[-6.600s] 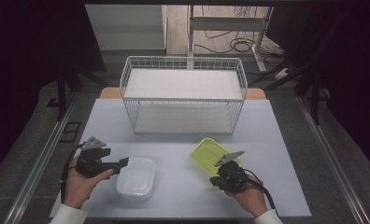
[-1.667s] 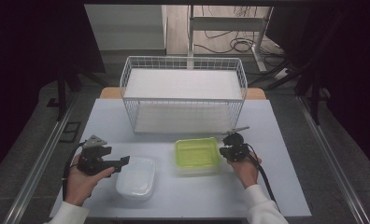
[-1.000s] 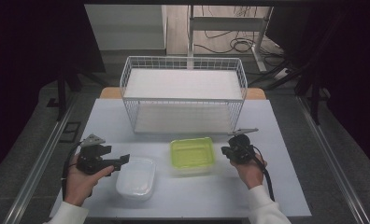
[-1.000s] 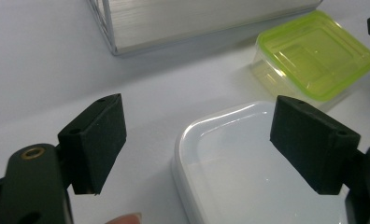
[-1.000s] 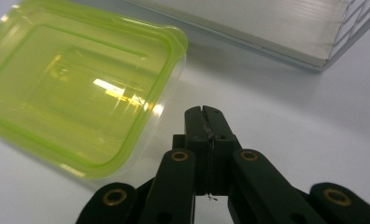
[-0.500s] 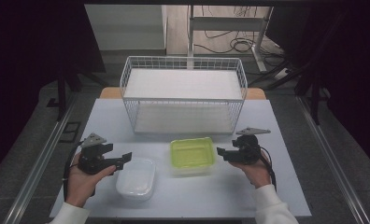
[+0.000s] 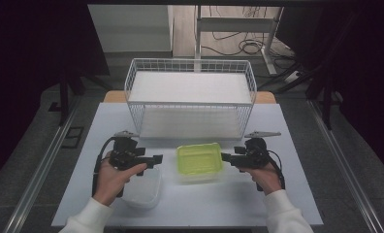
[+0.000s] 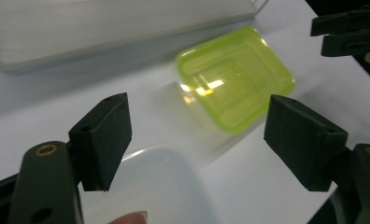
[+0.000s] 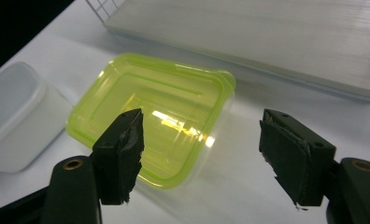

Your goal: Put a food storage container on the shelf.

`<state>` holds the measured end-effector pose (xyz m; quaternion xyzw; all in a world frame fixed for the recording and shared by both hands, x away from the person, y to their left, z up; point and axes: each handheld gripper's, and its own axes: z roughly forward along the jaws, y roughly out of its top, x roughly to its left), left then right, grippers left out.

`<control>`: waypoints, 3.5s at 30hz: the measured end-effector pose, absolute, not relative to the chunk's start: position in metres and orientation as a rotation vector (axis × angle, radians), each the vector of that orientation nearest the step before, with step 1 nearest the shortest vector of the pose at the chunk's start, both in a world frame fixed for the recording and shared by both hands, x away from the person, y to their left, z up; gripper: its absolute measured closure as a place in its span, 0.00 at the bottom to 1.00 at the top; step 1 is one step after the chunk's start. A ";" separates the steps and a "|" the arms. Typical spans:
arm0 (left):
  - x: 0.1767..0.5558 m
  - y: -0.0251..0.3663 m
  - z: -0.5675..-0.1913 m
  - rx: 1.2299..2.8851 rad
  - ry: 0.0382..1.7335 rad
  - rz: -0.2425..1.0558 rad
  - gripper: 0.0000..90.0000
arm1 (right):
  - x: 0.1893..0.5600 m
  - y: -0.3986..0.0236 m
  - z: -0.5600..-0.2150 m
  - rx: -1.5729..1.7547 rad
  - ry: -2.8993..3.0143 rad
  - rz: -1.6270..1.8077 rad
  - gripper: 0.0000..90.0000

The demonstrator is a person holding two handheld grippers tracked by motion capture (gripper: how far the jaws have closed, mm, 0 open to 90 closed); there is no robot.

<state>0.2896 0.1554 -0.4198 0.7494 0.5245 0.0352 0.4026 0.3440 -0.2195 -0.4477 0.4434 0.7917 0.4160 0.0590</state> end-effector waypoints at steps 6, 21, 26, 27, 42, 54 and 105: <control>0.313 0.139 -0.426 1.874 1.369 -0.010 0.28 | 0.351 -0.217 -0.443 1.368 2.394 1.314 0.38; 0.345 0.121 -0.454 1.881 1.437 -0.140 0.36 | 0.371 -0.209 -0.454 1.452 2.463 1.275 0.42; 0.353 0.118 -0.463 1.867 1.438 -0.201 0.40 | 0.377 -0.202 -0.457 1.460 2.499 1.257 0.43; 0.354 0.118 -0.465 1.862 1.442 -0.213 0.40 | 0.378 -0.201 -0.458 1.465 2.503 1.255 0.44; 0.363 0.109 -0.483 1.872 1.509 -0.247 0.50 | 0.389 -0.197 -0.470 1.548 2.537 1.208 0.47; 0.367 0.106 -0.490 1.884 1.527 -0.302 0.59 | 0.394 -0.197 -0.483 1.662 2.556 1.188 0.50; 0.332 0.130 -0.434 1.719 1.325 -0.241 0.87 | 0.369 -0.206 -0.424 1.576 2.475 1.451 0.87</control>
